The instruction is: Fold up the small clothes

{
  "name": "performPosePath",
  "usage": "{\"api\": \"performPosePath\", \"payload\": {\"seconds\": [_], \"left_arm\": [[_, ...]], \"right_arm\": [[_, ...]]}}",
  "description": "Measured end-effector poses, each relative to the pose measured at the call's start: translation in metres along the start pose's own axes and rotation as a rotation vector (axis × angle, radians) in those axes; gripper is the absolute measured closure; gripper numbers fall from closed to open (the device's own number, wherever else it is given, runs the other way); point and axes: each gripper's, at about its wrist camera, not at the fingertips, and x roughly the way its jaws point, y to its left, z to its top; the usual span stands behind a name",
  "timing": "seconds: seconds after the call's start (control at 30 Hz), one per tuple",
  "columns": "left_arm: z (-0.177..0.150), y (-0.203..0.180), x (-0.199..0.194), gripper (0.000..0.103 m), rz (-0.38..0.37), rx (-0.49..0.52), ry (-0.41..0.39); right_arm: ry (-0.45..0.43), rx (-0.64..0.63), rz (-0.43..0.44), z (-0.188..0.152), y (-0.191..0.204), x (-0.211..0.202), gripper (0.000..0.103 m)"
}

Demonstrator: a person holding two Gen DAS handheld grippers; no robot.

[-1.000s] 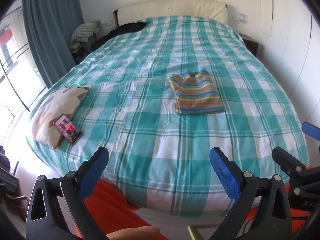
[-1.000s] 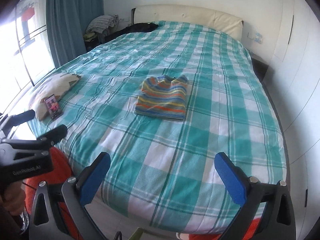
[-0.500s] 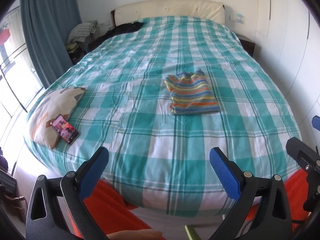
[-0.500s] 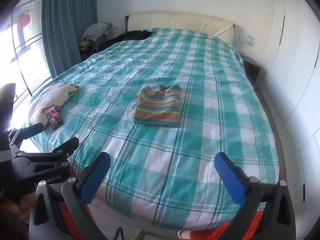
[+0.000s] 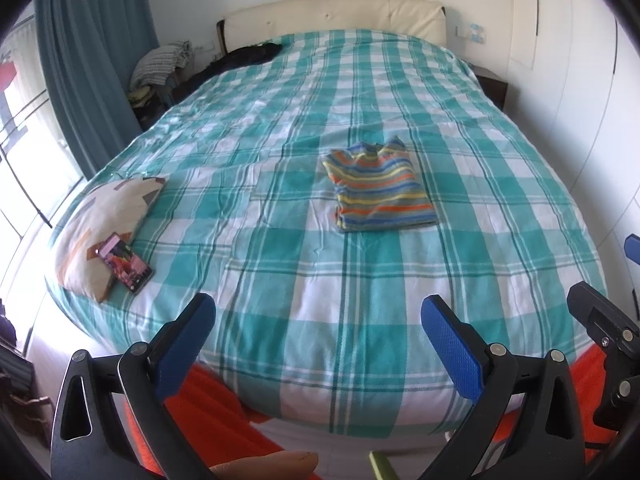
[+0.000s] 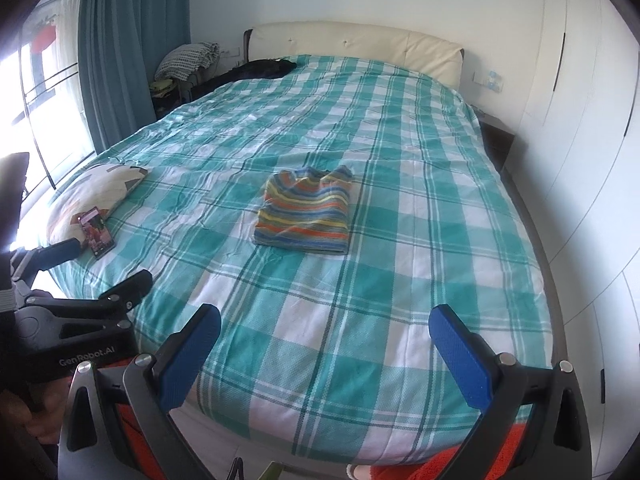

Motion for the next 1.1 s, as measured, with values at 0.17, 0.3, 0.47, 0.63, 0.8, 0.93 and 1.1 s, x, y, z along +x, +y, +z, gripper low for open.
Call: {"api": "performPosePath", "payload": {"seconds": [0.17,0.3,0.47,0.63,0.8,0.93,1.1], "left_arm": [[0.001,0.000,-0.001,0.000,-0.009,0.002,-0.007],[0.001,-0.002,-0.002,0.000,-0.013,0.002,-0.006],[0.003,-0.001,-0.002,0.000,-0.027,0.010,-0.008],[0.005,-0.003,-0.004,0.000,-0.020,0.023,-0.016],[0.008,-0.002,-0.006,0.000,-0.008,0.032,-0.027],[0.010,-0.001,-0.008,0.000,-0.007,0.030,-0.040],[0.012,-0.002,-0.010,0.000,-0.030,0.023,-0.043]], "right_arm": [[0.002,0.013,-0.032,0.001,-0.006,0.001,0.001],[0.001,0.015,-0.045,0.002,-0.008,0.002,0.001],[0.007,0.013,-0.052,0.002,-0.008,0.003,0.001],[0.003,0.011,-0.057,0.003,-0.007,0.003,0.001],[0.003,0.011,-0.059,0.003,-0.008,0.004,0.001],[0.001,0.013,-0.057,0.004,-0.009,0.004,0.001],[0.005,0.020,-0.055,0.005,-0.011,0.005,0.001]]}}
